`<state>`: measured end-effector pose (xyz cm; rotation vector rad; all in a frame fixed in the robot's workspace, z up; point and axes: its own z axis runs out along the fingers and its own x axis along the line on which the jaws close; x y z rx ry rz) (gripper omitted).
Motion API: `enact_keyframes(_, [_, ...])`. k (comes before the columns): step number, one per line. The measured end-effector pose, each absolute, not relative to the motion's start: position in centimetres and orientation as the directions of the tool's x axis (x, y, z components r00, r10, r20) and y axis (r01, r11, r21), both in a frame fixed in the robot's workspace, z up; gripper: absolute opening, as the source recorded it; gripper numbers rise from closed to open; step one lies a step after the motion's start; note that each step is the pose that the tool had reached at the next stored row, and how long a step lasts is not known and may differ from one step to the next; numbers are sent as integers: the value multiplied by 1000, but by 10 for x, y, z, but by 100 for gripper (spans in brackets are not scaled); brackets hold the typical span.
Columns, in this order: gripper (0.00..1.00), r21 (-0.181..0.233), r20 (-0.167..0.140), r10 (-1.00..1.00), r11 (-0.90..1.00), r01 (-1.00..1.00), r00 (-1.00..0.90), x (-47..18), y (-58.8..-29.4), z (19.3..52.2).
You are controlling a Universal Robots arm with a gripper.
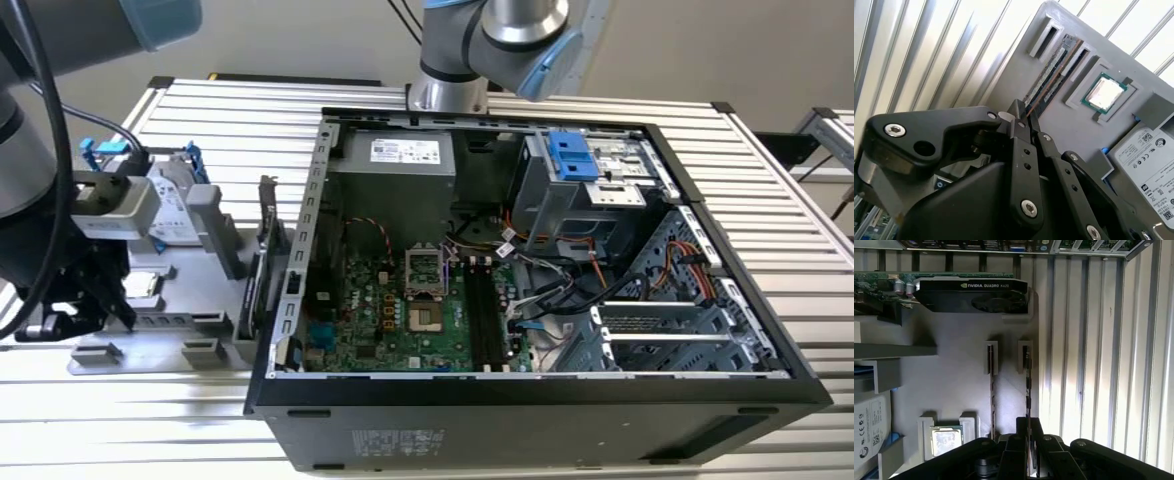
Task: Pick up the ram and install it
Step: 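Pick up the ram and move it above insertion slot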
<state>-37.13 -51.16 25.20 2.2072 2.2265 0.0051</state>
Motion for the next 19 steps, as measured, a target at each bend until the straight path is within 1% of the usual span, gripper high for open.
enact_keyframes(19, [0, 7, -1, 1000, -6, 1000, 6, -371, -512, 266])
